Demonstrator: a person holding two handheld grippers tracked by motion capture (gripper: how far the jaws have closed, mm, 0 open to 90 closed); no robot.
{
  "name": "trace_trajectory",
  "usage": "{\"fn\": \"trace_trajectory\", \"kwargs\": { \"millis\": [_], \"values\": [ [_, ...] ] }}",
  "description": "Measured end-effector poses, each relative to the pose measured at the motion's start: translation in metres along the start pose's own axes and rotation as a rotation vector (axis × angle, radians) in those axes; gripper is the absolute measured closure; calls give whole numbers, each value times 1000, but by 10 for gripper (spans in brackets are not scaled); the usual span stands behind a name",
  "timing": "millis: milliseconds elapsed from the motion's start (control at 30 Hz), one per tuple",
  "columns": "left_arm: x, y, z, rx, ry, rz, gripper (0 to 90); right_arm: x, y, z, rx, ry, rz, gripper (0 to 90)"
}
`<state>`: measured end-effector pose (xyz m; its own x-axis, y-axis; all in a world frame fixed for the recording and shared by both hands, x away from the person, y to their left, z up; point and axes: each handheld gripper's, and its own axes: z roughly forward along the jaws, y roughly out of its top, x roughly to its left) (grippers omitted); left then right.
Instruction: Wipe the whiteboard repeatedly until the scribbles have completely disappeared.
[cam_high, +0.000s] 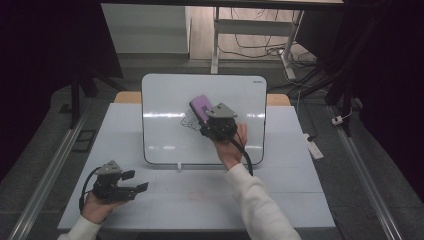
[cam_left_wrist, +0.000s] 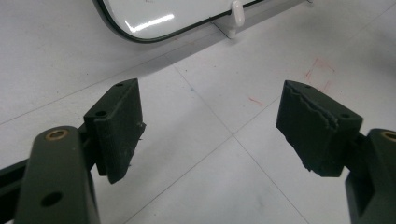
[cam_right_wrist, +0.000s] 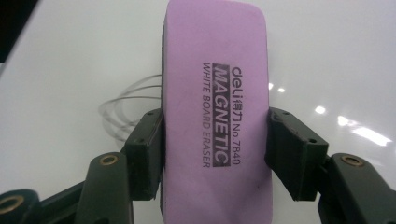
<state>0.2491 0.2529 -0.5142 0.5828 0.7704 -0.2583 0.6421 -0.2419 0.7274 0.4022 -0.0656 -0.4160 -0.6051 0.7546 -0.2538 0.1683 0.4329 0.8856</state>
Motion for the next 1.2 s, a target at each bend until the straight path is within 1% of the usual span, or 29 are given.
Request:
{"fn": "trace_trajectory", "kwargs": {
  "millis": [100,167,200,233,267,333,367,400,467,533,567,733,767,800,867,900,1000,1033,1100,1133,1200],
  "values": [
    [0,0,0,2,1,1,237,15,-1,5,9,43,-7,401],
    [0,0,1,2,2,3,237,28,-3,9,14,63,-30,401],
    [-1,0,0,2,2,4,237,39,-6,11,25,95,-47,401],
    [0,0,0,2,1,3,237,45,-7,13,31,108,-52,401],
    [0,0,0,2,0,2,237,45,-7,13,31,108,-52,401],
    [0,0,0,1,-1,1,237,51,-9,13,37,112,-77,401],
    [0,0,0,1,0,1,237,52,-10,13,37,114,-86,401],
    [0,0,0,0,0,1,237,50,-9,13,39,125,-81,402],
    [0,0,0,0,0,2,237,43,-8,12,43,148,-52,402],
    [0,0,0,-1,-1,2,237,36,-7,10,40,124,-51,402],
    [0,0,-1,-2,-1,0,237,31,-6,8,34,110,-42,402],
    [0,0,-1,-2,-1,0,237,0,1,0,5,32,3,402],
    [0,0,-1,-2,-2,1,237,-11,5,-2,-3,13,21,402],
    [0,0,-1,-3,-2,1,237,-11,5,-2,-3,13,21,402],
    [0,0,-1,-3,-3,0,237,-19,8,-3,-11,4,34,401],
    [1,0,-1,-3,-3,-1,238,-20,10,-2,-10,2,41,401],
    [0,0,-1,-3,-3,-1,237,-16,13,2,-19,-19,20,401],
    [0,0,-1,-2,-3,-1,237,-12,14,4,-26,-14,11,401],
    [0,0,0,0,-1,2,237,-4,15,7,-27,21,-2,401],
    [0,0,0,1,-2,2,237,1,16,10,-27,38,-17,401],
    [0,0,0,0,-1,2,237,15,17,16,-18,67,-45,401]
  ]
}}
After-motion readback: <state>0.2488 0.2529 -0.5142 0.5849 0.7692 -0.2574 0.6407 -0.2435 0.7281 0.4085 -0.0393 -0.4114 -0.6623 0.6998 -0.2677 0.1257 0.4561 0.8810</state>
